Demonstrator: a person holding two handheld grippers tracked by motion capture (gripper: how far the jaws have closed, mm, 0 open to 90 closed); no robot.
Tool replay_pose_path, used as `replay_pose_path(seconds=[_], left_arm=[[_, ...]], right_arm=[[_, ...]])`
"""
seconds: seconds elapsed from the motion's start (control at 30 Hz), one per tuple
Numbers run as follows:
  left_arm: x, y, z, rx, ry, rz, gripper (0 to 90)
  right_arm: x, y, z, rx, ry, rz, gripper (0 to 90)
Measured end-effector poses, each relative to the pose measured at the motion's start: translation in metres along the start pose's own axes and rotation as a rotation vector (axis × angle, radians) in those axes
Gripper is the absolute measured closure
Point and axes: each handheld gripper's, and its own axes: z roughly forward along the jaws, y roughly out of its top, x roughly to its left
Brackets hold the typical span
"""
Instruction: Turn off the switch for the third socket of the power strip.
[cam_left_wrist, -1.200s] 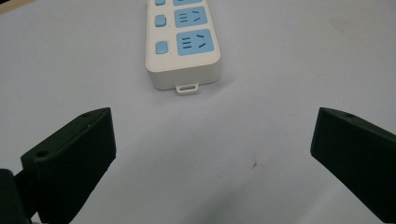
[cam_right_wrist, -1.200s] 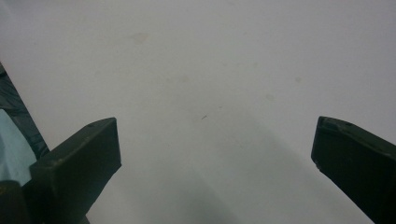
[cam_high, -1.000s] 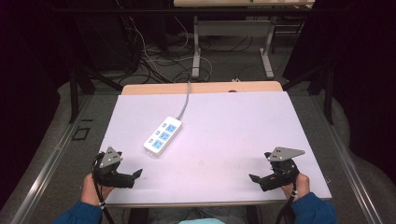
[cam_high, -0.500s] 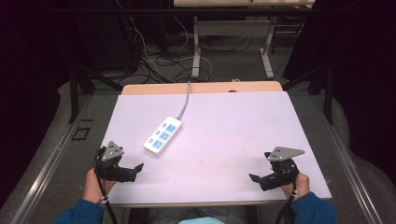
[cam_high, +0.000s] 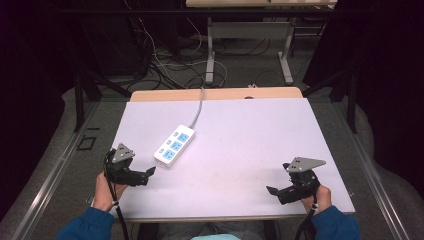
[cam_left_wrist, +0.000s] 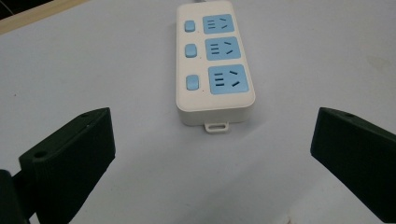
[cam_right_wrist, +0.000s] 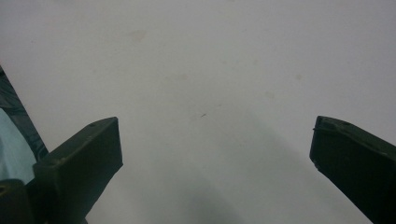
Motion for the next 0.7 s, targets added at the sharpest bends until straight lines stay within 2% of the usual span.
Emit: replay_pose_path(seconds=[0.1,0.13,0.3,0.33,0.4,0.43,0.67,0.7], left_arm=[[0.001,0.002,0.003,-0.002,-0.009,-0.002,0.0],[0.001,0.003,0.004,-0.004,-0.019,-0.009,0.0],[0.003,0.008,0.009,0.007,-0.019,0.004,0.0],[0.002,0.009,0.011,-0.005,-0.019,-0.008,0.0],[0.004,0.011,0.012,0.01,-0.017,0.001,0.0],[0.005,0.011,0.014,0.0,-0.014,-0.004,0.0],[0.008,0.016,0.021,0.011,-0.007,-0.008,0.0],[0.009,0.017,0.021,0.024,-0.009,-0.005,0.0]], right_arm=[[0.0,0.0,0.0,0.014,-0.002,0.007,1.9],[0.0,0.0,0.0,0.002,-0.003,0.008,1.9],[0.0,0.0,0.001,0.009,0.0,0.01,1.9],[0.0,0.0,0.001,0.01,0.003,0.011,1.9],[0.0,0.0,0.001,0.007,-0.003,0.012,2.1],[0.0,0.0,0.001,0.007,-0.001,0.011,2.1],[0.0,0.0,0.002,0.01,0.001,0.011,2.2],[-0.001,0.0,0.001,0.02,0.006,0.011,2.2]])
